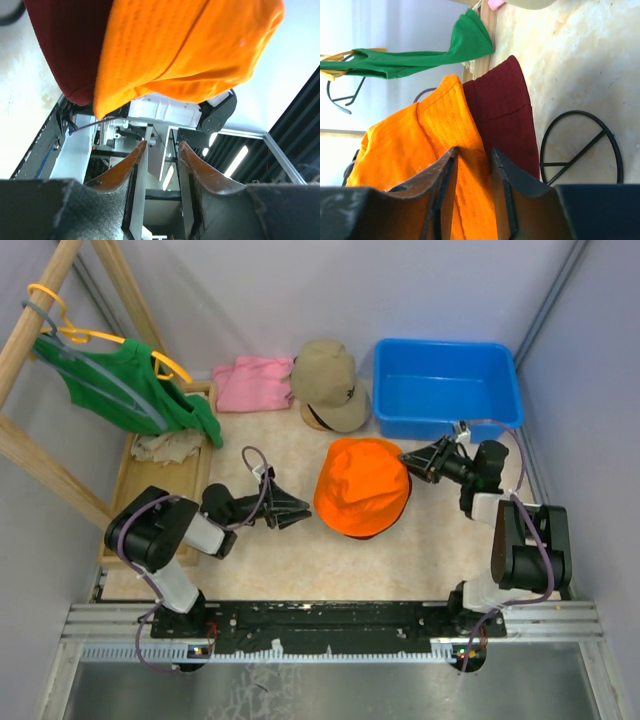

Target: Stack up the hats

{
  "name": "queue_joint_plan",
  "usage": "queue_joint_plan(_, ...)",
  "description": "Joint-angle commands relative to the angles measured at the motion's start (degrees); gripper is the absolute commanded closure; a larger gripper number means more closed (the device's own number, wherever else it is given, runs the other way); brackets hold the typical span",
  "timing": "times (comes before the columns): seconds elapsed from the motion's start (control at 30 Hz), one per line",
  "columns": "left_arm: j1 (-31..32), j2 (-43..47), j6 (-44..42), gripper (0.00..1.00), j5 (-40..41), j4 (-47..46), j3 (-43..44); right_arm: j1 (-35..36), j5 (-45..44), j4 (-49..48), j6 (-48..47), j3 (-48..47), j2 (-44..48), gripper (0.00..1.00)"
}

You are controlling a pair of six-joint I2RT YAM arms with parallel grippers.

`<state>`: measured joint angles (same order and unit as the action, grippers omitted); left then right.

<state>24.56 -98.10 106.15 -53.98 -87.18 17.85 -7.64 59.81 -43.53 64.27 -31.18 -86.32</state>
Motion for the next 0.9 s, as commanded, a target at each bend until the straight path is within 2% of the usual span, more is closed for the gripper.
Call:
queue_joint_plan(0.0, -2.9, 0.1, -1.0, 0.62, -1.0, -10.8, -0.2, 0.4, -0.3, -0.5, -0.9, -3.5, 2.4, 0.64)
queue_joint_plan(0.17, -5.4, -4.5, 0.5, 0.61, -1.9, -15.1, 0.8, 0.3, -1.6, 2.8, -2.3, -3.6, 5.5, 0.43)
queue_joint_plan(0.3, -6.8, -9.4, 0.2, 0.61, -4.1, -15.4, 5.1, 0.3, -2.7, 3.7, -1.7, -2.8, 8.2, 0.20)
queue_joint_plan(0.37, -7.0, -11.3, 0.6, 0.62, -4.6, -15.4, 8.8, 0.3, -3.7, 7.7, -3.5, -2.9, 10.1, 0.03)
queue_joint_plan(0.47, -7.5, -13.8, 2.0, 0.62, -5.2, -15.4, 14.2, 0.3, -5.9, 20.3, -10.7, -3.9, 13.2, 0.01)
queue_joint_plan(0.53, -8.4, -15.2, 3.0, 0.62, -6.1, -15.4, 17.4, 0.2, -7.4, 25.5, -13.3, -3.3, 15.5, 0.01)
queue_joint_plan(0.87, -11.7, -21.6, 7.2, 0.60, -10.7, -15.4, 29.6, -2.7, -7.2, 22.0, -7.3, 12.5, 29.1, 0.01)
